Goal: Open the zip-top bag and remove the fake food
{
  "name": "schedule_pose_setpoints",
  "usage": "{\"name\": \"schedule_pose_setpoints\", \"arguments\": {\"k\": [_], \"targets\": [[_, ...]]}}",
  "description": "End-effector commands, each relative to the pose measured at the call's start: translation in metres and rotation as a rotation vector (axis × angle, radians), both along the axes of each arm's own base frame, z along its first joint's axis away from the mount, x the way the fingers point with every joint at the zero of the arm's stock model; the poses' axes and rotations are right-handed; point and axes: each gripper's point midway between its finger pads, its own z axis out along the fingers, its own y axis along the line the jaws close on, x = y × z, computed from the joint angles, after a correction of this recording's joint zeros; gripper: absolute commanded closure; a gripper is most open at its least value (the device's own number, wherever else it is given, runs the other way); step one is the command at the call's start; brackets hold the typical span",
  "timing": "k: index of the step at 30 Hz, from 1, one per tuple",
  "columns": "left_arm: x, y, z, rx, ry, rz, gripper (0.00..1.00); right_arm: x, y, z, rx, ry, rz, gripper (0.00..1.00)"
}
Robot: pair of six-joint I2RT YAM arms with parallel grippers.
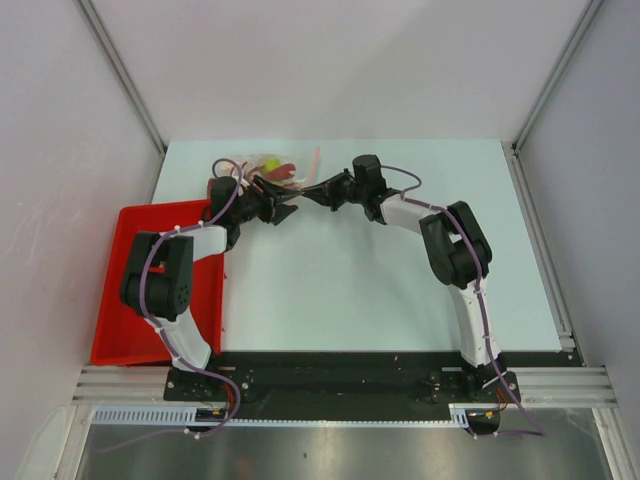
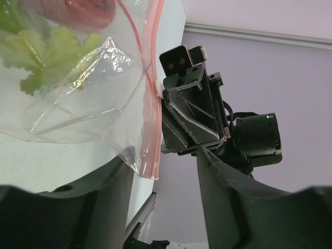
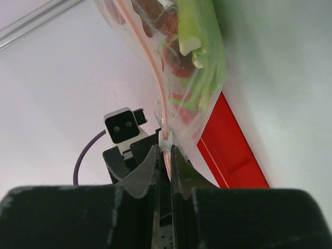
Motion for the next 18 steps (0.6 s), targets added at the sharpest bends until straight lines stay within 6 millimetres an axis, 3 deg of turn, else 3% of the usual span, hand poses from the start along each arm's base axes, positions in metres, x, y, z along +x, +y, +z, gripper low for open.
{"name": "schedule_pose_setpoints", "arguments": {"k": [1,9,11,12,18], "targets": [[0.007,0.008,0.015,0.003,-0.051,0.04,0.53,-0.005,0.007,0.051,0.078,-0.089,-0.001,1.0],[0.014,0.015,0.014,0.003,-0.058,0.043,0.71,-0.008,0.011,0.047,0.078,-0.076,0.008,1.0],[0.015,0.016,0.014,0.013,-0.062,0.035,0.87,-0.008,0.011,0.046,0.078,-0.076,0.01,1.0],[0.014,0.017,0.009,0.023,-0.044,0.033,1.0,-0.007,0.011,0.046,0.077,-0.077,0.009,1.0],[0.009,0.019,0.006,0.069,-0.031,0.021,1.0,0.008,0.007,0.042,0.057,-0.12,-0.001,1.0]]}}
